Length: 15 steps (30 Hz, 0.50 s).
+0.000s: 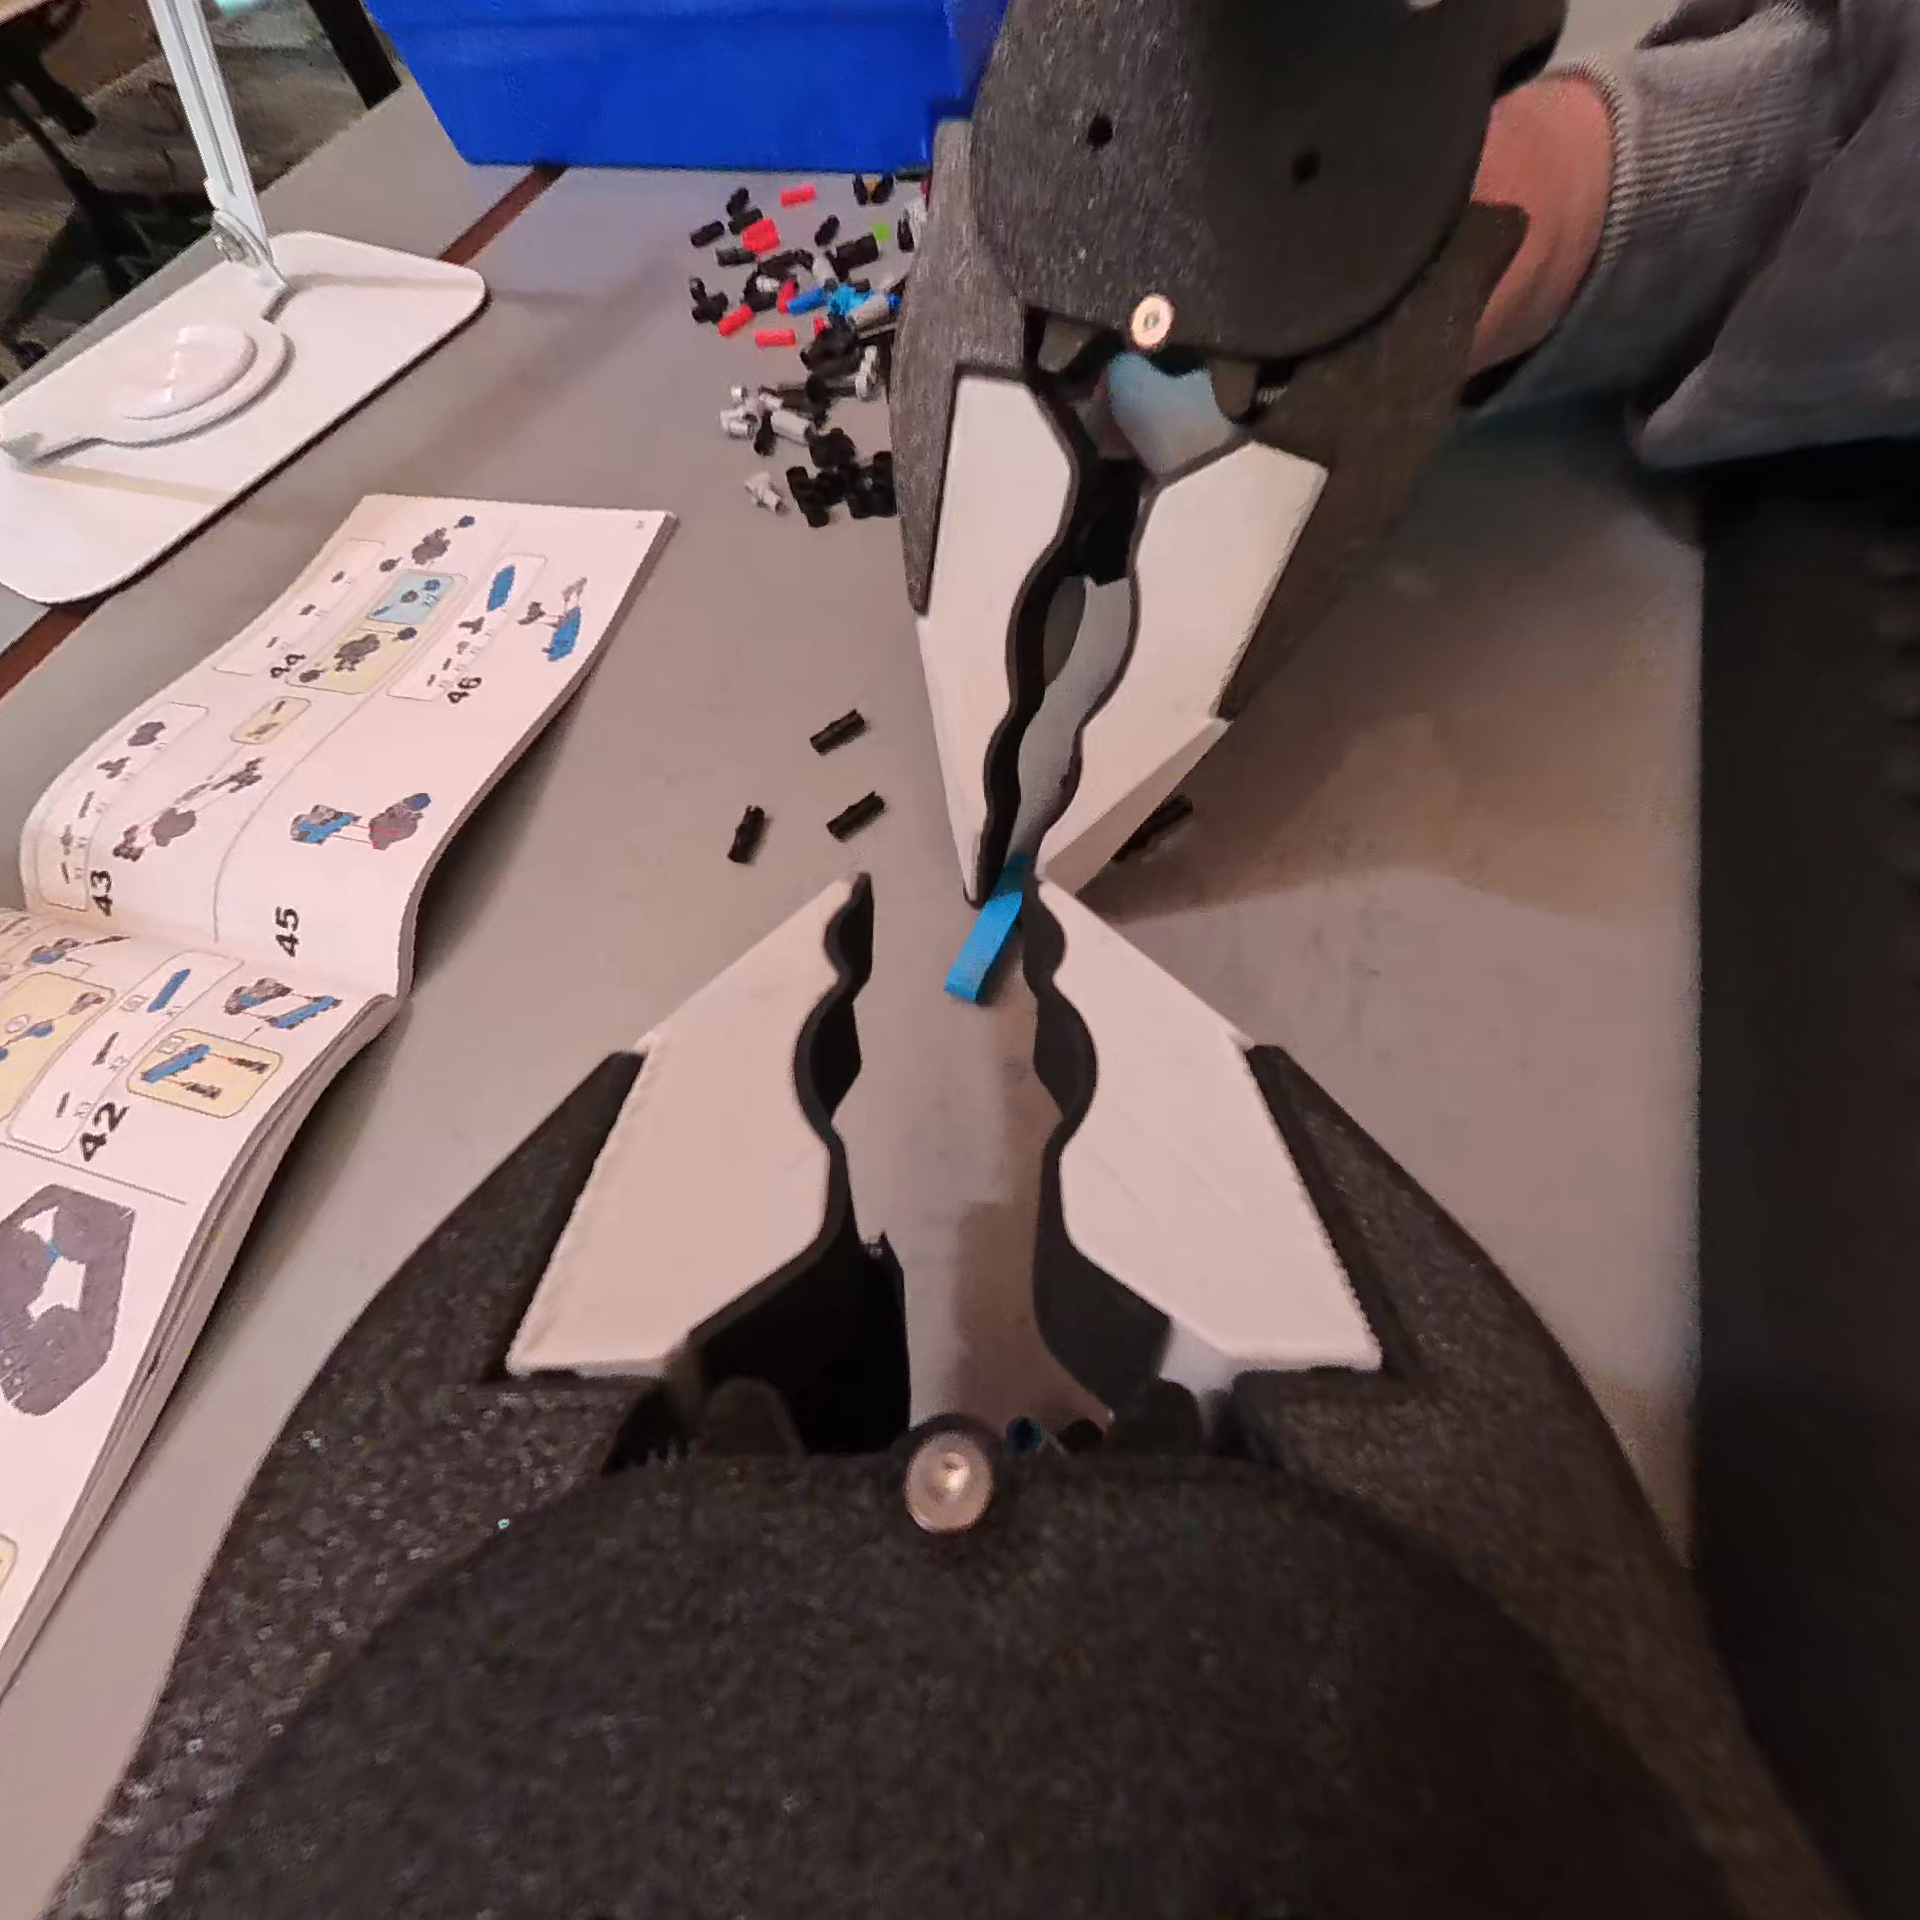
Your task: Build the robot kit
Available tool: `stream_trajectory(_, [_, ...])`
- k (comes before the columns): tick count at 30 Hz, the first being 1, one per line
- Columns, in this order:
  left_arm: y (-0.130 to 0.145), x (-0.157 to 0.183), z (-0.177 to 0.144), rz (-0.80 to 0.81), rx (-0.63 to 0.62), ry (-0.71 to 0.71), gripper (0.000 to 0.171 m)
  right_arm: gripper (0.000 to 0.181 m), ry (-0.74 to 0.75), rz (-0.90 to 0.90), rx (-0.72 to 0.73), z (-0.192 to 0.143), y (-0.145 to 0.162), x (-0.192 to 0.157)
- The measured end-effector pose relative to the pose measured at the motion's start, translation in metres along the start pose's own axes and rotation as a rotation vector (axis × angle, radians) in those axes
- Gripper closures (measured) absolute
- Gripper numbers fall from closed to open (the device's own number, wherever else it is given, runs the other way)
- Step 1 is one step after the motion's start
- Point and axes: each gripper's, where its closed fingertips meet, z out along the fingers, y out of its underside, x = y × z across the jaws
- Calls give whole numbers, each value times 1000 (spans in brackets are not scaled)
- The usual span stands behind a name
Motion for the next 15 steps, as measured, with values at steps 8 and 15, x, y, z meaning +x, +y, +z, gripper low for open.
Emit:
stream_trajectory(8, [6, 3, 1, -7, -70, 32, 144, 130, 76, 209, 259, -49, -19, 41])
stream_trajectory(15, [21, 7, 7, 37, -181, 29, 143, 133, -13, 349, 450, -52, -22, 54])
